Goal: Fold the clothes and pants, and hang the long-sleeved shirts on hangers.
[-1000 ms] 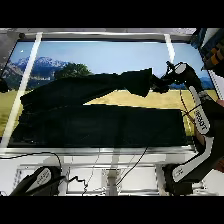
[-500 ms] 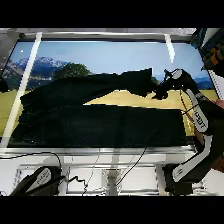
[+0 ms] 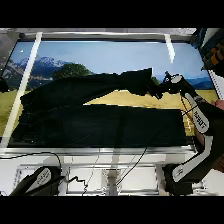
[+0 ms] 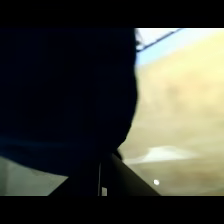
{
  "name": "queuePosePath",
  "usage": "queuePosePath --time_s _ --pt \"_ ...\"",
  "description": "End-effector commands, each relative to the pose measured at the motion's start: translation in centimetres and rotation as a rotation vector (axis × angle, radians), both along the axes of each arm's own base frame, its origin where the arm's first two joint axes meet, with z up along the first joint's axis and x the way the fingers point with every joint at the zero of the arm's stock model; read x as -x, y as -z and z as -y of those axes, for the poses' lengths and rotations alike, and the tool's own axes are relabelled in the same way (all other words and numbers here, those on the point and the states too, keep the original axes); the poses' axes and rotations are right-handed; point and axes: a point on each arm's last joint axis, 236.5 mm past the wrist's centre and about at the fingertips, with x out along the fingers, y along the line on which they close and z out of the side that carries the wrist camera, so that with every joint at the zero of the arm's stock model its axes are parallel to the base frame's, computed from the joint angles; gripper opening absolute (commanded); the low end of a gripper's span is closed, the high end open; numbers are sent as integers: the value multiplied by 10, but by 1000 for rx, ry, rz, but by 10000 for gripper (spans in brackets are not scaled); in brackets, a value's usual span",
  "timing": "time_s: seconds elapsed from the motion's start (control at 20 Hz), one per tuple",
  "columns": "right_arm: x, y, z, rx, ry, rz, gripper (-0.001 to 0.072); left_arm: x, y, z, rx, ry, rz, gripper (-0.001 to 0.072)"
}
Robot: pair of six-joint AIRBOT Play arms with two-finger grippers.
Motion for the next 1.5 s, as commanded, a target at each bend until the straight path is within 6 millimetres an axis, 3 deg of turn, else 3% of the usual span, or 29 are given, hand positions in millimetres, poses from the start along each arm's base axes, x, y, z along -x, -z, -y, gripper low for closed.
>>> queuePosePath --time_s 0.0,0.15,0.3,0.4,0.55,0.65,0.8,1.15,1.2,1.3,1.45 --pt "-20 -57 -3 17 -73 177 21 0 -1 0 2 0 3 687" --pt "-39 -170 9 102 -95 458 21 -1 -1 1 10 1 6 687" --pt "-26 -283 21 180 -49 697 21 -1 0 1 10 1 6 687" --pt "-8 -331 24 179 1 772 21 -1 0 2 10 1 6 687" --pt "8 -362 31 215 32 821 21 -3 0 5 34 3 18 686" --pt "2 -356 52 288 95 802 21 -4 -1 8 56 4 29 686" --pt "-15 -315 82 374 170 696 21 -6 -1 11 56 11 29 687" --pt "-68 -139 96 250 343 344 21 -8 -1 17 56 25 29 687" --pt "-73 -121 97 235 362 325 21 -8 -1 17 56 26 29 687" --pt "-87 -110 98 204 407 349 21 -9 -1 18 56 29 29 687" --pt "-111 -139 111 208 469 501 45 -9 -1 18 56 29 29 687"
